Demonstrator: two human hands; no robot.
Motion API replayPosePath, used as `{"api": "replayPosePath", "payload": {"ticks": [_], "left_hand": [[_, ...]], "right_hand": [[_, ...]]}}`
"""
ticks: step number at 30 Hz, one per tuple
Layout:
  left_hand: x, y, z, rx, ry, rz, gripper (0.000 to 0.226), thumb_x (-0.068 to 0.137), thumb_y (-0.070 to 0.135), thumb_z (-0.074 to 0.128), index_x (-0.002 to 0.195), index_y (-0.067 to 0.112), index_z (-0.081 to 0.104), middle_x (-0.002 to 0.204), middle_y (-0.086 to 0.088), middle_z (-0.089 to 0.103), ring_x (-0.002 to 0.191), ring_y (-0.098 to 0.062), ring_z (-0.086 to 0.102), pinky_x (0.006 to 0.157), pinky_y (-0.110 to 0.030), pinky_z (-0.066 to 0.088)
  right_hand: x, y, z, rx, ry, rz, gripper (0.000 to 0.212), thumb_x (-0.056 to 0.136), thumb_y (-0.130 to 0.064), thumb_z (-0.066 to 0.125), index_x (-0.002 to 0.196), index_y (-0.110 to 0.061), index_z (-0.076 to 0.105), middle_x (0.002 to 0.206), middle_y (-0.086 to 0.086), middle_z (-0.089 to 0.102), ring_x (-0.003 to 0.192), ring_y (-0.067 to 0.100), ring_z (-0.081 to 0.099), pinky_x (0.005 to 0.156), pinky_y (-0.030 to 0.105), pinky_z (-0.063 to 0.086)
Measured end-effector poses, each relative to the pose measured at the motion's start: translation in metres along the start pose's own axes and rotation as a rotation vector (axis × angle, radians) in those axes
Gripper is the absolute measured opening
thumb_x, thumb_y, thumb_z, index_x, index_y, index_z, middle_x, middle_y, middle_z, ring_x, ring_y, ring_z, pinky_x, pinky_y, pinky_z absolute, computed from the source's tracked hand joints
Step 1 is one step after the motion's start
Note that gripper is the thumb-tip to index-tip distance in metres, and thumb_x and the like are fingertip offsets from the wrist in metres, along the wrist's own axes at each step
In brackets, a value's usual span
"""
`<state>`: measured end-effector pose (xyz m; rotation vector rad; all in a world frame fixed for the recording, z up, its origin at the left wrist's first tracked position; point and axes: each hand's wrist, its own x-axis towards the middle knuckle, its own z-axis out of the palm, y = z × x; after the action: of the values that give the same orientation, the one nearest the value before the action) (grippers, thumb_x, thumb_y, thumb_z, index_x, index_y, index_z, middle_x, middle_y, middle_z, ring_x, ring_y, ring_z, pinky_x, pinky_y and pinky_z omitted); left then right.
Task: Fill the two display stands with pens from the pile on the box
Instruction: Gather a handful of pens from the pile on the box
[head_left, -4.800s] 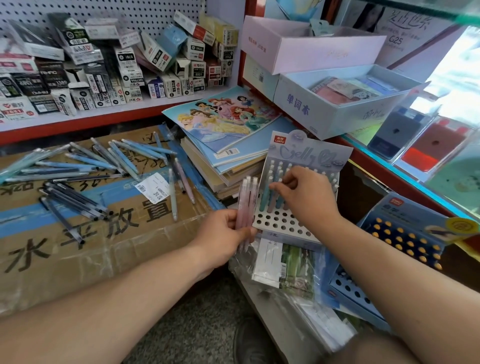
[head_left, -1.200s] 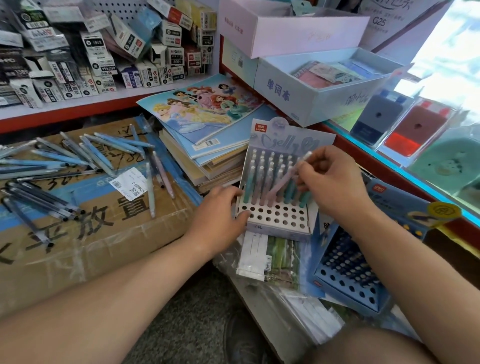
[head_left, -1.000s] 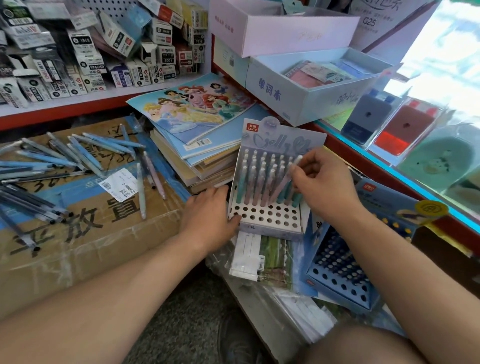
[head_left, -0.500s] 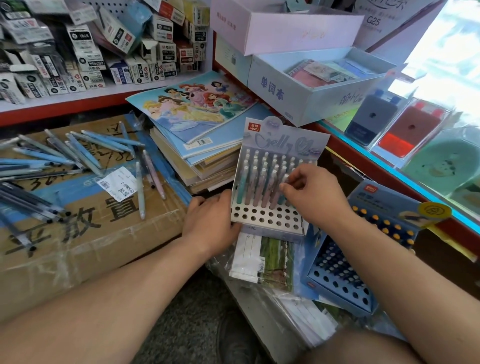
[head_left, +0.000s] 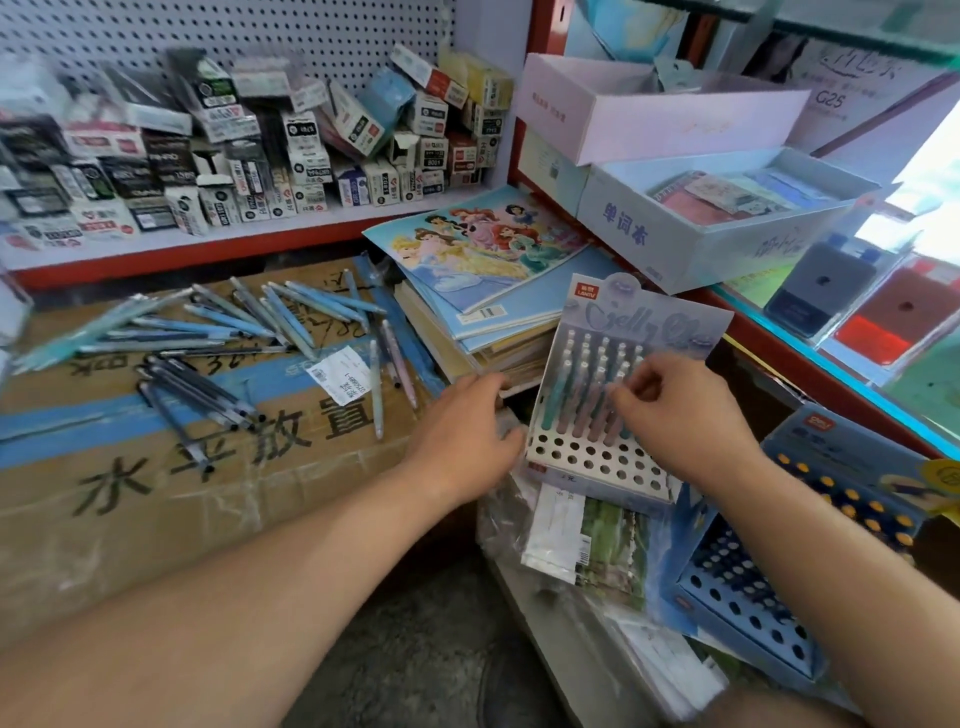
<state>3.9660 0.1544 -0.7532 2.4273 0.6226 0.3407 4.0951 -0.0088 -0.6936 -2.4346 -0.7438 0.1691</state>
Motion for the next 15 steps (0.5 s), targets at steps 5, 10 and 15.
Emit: {"api": "replayPosePath", "payload": {"ticks": [5,10,15], "left_hand": [[-0.016,-0.021,-0.039,-0.023,0.073,-0.098,0.050,0.095,0.036,0.068,0.141,0.023,0.051,0.126,0.004,0.057,0.117,-0.015,0.056,0.101,-0.035,0.049],[-0.045,-0.058,-0.087,-0.005,0.115,-0.227,0.044,0.096,0.038,0.067,0.135,0.024,0.053,0.117,0.006,0.057,0.105,-0.013,0.059,0.090,-0.034,0.053],[-0.075,-0.106,-0.142,0.094,0.170,-0.373,0.051,0.098,0.037,0.065,0.142,0.021,0.048,0.128,0.004,0.052,0.112,-0.013,0.055,0.095,-0.031,0.049]], "right_hand": [[-0.009,-0.028,0.029,0.084,-0.159,-0.143,0.018,0.095,-0.034,0.067,0.080,-0.023,0.066,0.064,-0.003,0.067,0.056,0.005,0.060,0.056,0.027,0.048],[-0.012,-0.076,0.063,0.079,-0.317,-0.287,0.013,0.096,-0.034,0.065,0.088,-0.025,0.069,0.080,-0.004,0.069,0.075,0.011,0.064,0.068,0.031,0.053],[-0.005,-0.137,0.101,0.080,-0.440,-0.435,0.016,0.098,-0.039,0.062,0.107,-0.027,0.067,0.097,-0.009,0.070,0.090,0.009,0.065,0.080,0.029,0.056]]}}
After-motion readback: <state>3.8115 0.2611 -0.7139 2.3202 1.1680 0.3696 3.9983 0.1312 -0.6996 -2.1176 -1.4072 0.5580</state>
